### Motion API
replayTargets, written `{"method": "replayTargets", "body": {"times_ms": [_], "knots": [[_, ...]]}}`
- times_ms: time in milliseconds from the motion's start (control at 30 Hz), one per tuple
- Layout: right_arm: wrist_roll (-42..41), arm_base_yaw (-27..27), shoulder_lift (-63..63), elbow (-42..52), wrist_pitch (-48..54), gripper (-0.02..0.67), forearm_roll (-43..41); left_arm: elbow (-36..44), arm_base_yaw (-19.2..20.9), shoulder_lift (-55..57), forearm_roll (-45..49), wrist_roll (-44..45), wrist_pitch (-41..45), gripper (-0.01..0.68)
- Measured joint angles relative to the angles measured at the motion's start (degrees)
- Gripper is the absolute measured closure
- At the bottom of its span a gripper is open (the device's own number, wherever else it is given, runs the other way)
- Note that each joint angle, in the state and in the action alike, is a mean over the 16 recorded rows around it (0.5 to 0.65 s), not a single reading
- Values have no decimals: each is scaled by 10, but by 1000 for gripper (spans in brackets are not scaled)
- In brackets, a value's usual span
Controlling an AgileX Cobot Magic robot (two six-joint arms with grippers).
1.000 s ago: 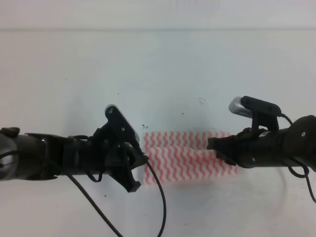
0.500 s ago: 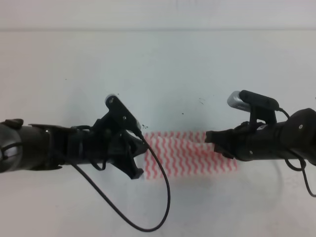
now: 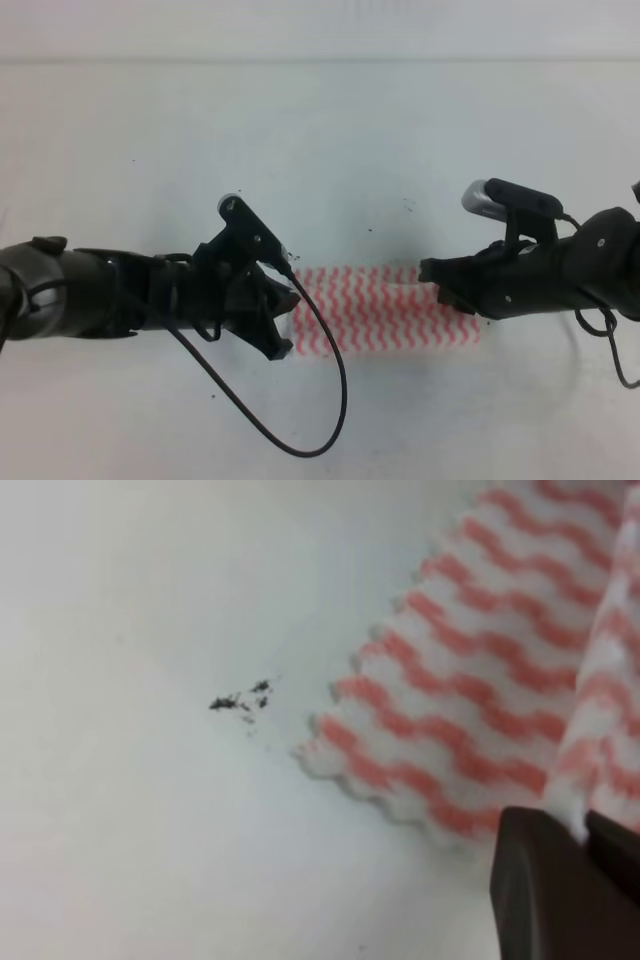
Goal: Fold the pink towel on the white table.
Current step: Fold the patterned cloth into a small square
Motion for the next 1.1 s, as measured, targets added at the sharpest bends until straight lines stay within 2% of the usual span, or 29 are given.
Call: {"method": "replayTargets", "body": {"times_ms": [1100], "knots": [[0, -5, 28, -47, 9, 666, -11, -32, 0, 20, -3, 0, -13, 675]]}}
